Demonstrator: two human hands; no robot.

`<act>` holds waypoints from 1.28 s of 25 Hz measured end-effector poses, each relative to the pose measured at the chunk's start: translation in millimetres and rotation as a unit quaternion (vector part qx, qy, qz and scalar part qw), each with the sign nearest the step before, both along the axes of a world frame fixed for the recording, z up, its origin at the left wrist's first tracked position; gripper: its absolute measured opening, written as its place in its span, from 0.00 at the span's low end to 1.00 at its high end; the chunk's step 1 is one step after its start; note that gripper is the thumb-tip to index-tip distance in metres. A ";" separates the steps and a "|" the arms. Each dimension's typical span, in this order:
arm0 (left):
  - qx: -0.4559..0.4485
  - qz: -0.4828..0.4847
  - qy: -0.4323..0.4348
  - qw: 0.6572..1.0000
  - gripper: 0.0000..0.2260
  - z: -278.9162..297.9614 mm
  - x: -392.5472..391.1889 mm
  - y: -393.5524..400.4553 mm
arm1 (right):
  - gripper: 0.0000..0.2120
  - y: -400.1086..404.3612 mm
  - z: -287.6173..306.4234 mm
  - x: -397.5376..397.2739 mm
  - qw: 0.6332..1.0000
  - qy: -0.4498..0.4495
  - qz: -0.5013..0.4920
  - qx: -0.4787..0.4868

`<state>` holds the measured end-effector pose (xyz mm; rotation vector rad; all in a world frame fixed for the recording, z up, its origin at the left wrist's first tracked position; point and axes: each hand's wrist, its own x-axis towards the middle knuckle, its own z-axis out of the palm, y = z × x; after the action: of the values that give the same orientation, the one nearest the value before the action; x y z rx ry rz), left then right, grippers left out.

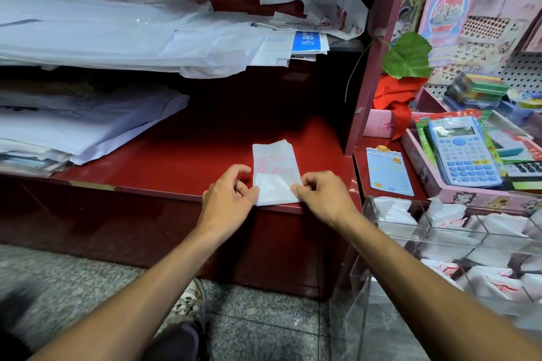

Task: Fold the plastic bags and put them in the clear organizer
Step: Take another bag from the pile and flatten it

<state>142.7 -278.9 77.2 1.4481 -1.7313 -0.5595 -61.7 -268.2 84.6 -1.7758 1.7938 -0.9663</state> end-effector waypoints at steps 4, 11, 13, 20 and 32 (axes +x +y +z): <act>-0.118 -0.093 -0.228 0.962 0.17 -6.4 -0.4 1.8 | 0.09 1.9 0.9 3.9 0.999 0.041 -0.022 -0.006; -0.049 -0.151 -0.274 0.949 0.27 -11.1 5.7 -3.8 | 0.27 11.0 -2.2 -16.0 0.947 0.299 0.110 -0.031; -0.070 -0.152 -0.242 0.956 0.22 -12.1 6.9 -5.5 | 0.31 12.5 -0.9 -23.8 0.927 0.349 0.137 -0.022; -0.067 -0.136 -0.078 0.985 0.09 -13.6 9.3 -4.6 | 0.12 11.4 -2.4 -31.2 0.985 0.124 0.117 -0.040; -0.043 -0.050 -0.132 0.989 0.24 -4.8 -6.3 1.2 | 0.21 -0.5 6.8 -8.7 0.992 0.118 -0.013 0.036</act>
<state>136.4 -277.7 72.4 1.4310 -2.0190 -0.3519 -70.4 -268.7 91.4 -1.8916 1.9714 -0.7149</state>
